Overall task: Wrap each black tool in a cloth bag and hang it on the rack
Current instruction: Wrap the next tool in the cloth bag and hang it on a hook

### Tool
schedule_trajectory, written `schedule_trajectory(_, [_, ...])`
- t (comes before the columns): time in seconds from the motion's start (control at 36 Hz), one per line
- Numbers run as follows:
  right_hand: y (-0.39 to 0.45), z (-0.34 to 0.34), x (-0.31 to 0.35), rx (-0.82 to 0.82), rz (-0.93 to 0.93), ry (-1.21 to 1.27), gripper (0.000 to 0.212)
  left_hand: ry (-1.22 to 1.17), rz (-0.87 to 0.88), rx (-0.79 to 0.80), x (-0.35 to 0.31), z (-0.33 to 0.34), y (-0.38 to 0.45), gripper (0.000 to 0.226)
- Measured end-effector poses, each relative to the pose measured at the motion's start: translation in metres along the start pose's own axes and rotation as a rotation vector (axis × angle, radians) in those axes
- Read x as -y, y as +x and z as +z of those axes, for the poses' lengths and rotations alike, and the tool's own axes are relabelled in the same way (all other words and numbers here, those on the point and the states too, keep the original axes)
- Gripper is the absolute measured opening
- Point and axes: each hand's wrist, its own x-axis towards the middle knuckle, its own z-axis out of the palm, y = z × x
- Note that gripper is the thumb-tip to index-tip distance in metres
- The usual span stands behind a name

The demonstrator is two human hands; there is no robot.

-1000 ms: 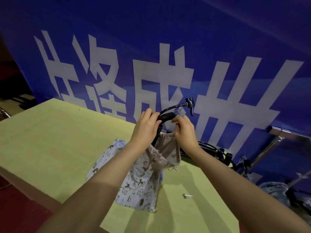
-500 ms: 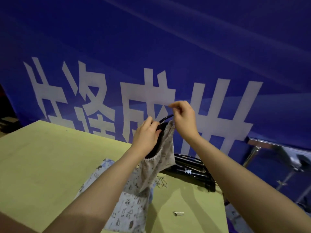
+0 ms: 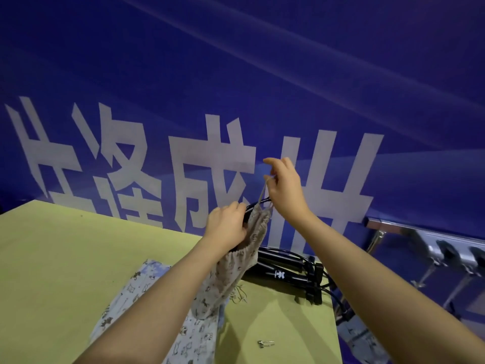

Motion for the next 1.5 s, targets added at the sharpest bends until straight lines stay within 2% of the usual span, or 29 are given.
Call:
schedule_trajectory(0.11, [0.006,0.003,0.002,-0.053,0.238,0.262,0.018,-0.121,-0.053,0.005,-0.001,0.000,0.005,0.021])
schedule_trajectory(0.22, [0.005,0.010,-0.002,-0.050,0.468,0.476,0.043,-0.204,-0.055,-0.021,0.001,0.003,0.007,0.024])
schedule_trajectory(0.33, [0.009,0.013,0.001,0.014,0.561,0.520,0.050,-0.135,-0.049,-0.005,0.001,0.007,0.005,0.046])
schedule_trajectory(0.44, [0.012,0.012,0.007,-0.081,0.409,0.390,0.054,-0.138,-0.074,-0.009,0.001,0.009,0.007,0.054])
schedule_trajectory(0.56, [0.014,0.009,0.015,-0.102,0.209,0.258,0.050,-0.102,-0.051,0.019,-0.001,0.001,0.007,0.037])
schedule_trajectory(0.61, [0.016,0.008,0.019,-0.110,0.135,0.189,0.048,-0.084,-0.053,-0.020,-0.002,-0.003,0.007,0.033])
schedule_trajectory(0.69, [0.021,0.007,0.022,-0.119,0.062,0.120,0.041,-0.065,-0.073,-0.075,-0.003,-0.006,0.006,0.044])
schedule_trajectory(0.86, [0.028,0.000,0.031,-0.161,0.021,0.210,0.040,0.121,-0.123,-0.087,-0.007,-0.024,0.010,0.064])
schedule_trajectory(1.0, [0.032,-0.014,0.043,-0.192,0.017,0.241,0.042,0.015,-0.157,-0.130,-0.023,-0.042,0.014,0.066])
schedule_trajectory(1.08, [0.035,-0.027,0.047,-0.238,0.027,0.241,0.050,-0.108,-0.136,-0.200,-0.034,-0.045,0.018,0.057])
schedule_trajectory(1.19, [0.029,-0.051,0.045,-0.281,0.040,0.229,0.051,-0.181,-0.063,-0.290,-0.055,-0.048,0.021,0.036])
schedule_trajectory(1.33, [0.012,-0.087,0.029,-0.364,-0.011,0.177,0.051,-0.231,0.039,-0.262,-0.096,-0.049,0.020,0.019])
schedule_trajectory(1.5, [-0.013,-0.139,-0.005,-0.369,-0.015,0.059,0.054,-0.414,0.091,-0.153,-0.164,-0.053,0.008,0.016])
